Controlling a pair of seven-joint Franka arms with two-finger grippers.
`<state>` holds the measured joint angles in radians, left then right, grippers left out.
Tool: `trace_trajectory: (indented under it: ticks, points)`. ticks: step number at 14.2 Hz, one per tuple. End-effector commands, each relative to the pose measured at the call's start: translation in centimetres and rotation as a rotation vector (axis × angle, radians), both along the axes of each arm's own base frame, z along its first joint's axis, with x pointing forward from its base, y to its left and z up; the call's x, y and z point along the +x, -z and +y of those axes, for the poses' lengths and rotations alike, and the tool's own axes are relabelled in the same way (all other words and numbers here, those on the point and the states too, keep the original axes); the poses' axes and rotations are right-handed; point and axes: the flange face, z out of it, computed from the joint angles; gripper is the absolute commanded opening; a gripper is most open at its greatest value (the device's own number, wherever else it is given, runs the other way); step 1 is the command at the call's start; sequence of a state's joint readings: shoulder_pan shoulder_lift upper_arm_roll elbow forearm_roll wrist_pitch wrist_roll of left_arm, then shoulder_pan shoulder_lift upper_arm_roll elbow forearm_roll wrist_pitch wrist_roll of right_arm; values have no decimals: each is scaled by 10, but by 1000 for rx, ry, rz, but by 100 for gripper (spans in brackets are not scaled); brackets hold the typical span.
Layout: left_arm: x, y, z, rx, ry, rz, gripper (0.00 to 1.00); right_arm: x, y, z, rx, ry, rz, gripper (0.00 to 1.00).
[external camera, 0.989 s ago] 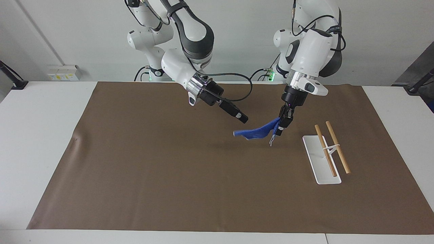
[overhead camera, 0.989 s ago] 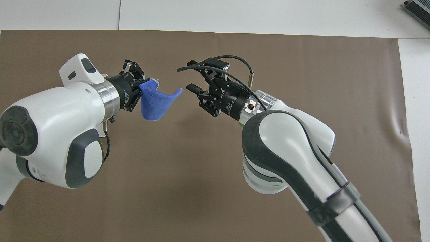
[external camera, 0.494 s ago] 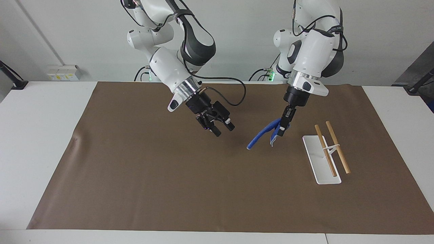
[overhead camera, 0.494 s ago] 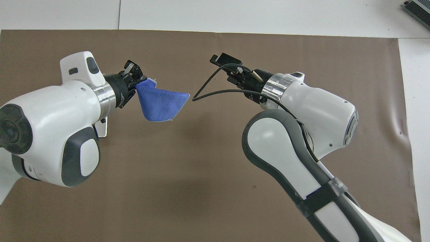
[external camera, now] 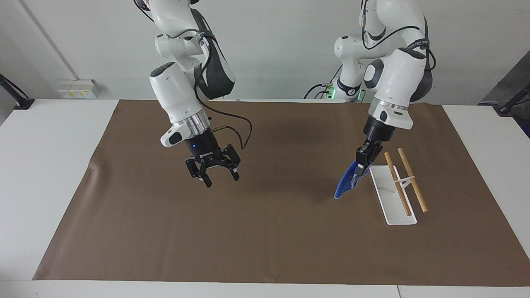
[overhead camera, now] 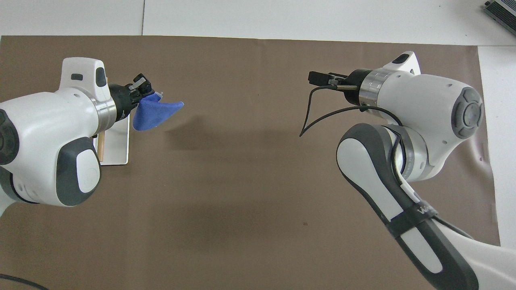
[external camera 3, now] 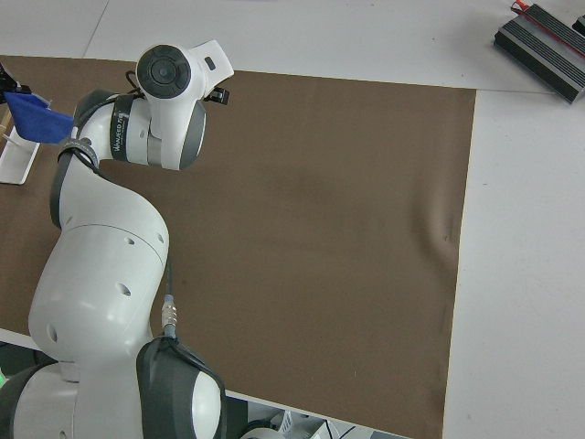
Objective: Right arm passes towel to left arm to hang
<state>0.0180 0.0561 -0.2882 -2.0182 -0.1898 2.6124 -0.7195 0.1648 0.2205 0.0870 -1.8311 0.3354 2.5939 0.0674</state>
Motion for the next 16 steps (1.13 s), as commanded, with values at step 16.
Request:
trace_trajectory:
  ticks: [16]
  points:
    - [29, -12, 170, 32, -315, 94, 0, -64, -150, -185, -336, 64, 390, 100]
